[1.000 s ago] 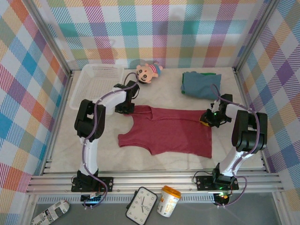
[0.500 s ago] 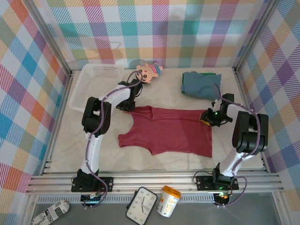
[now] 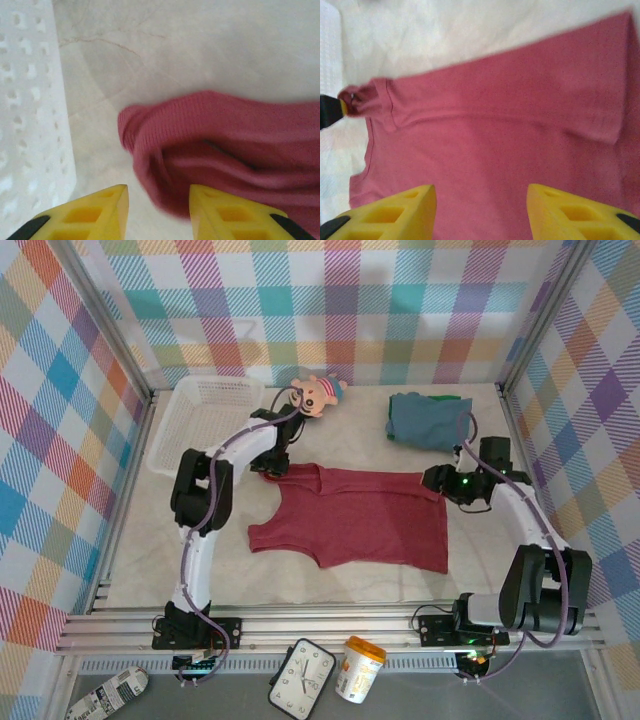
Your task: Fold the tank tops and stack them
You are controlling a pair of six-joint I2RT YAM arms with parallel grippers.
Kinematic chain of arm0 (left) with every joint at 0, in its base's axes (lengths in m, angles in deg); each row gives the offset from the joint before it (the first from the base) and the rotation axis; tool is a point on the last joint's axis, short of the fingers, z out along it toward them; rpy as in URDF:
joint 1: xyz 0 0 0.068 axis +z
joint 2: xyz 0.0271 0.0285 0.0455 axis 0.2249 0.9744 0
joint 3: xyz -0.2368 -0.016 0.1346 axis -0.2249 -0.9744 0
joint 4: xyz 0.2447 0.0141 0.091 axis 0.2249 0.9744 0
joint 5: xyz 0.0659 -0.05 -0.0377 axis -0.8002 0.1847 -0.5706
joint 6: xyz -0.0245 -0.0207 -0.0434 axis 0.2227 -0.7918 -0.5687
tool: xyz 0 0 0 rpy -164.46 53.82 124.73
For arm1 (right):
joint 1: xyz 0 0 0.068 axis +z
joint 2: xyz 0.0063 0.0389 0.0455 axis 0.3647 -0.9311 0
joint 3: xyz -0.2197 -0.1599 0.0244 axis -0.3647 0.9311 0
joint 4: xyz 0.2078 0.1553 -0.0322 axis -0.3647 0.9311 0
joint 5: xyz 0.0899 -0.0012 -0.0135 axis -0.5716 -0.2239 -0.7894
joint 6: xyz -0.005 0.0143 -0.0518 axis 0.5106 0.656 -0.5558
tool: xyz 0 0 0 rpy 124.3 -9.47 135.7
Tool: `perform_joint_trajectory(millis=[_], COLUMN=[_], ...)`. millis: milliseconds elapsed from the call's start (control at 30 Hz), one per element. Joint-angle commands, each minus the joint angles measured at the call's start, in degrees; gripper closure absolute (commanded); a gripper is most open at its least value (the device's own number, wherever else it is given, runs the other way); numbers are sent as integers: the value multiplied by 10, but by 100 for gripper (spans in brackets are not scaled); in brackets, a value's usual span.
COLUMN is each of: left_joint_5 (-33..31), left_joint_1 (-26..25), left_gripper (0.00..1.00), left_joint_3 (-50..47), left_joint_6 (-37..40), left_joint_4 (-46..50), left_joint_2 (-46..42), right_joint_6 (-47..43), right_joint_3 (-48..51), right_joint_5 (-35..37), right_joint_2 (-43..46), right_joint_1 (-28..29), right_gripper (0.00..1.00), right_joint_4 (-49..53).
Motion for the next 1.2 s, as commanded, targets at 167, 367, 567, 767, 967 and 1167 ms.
perform_joint_trajectory(millis=[167, 367, 567, 767, 967, 1167], left_joint_5=[145, 230, 235, 224, 206, 211], left_joint_1=[-62, -164, -261, -300, -327, -350], left_gripper=[57, 56, 53, 52, 51, 51], left_joint_3=[-191, -340, -409, -427, -438, -436], left_joint_6=[-86, -209, -339, -415, -464, -479], left_joint_4=[-12, -101, -175, -236, -261, -261], left_joint_2=[-198, -291, -311, -302, -293, -269], right_joint_6=[217, 363, 446, 467, 486, 480], right_joint_3=[68, 130, 182, 197, 209, 215], right_joint_5=[85, 120, 150, 190, 214, 245], right_joint_2=[117, 210, 232, 186, 134, 84], right_joint_1=[50, 82, 83, 83, 83, 83], right_gripper=[45, 46, 50, 51, 51, 52], right_joint_4=[180, 265, 266, 196, 145, 120])
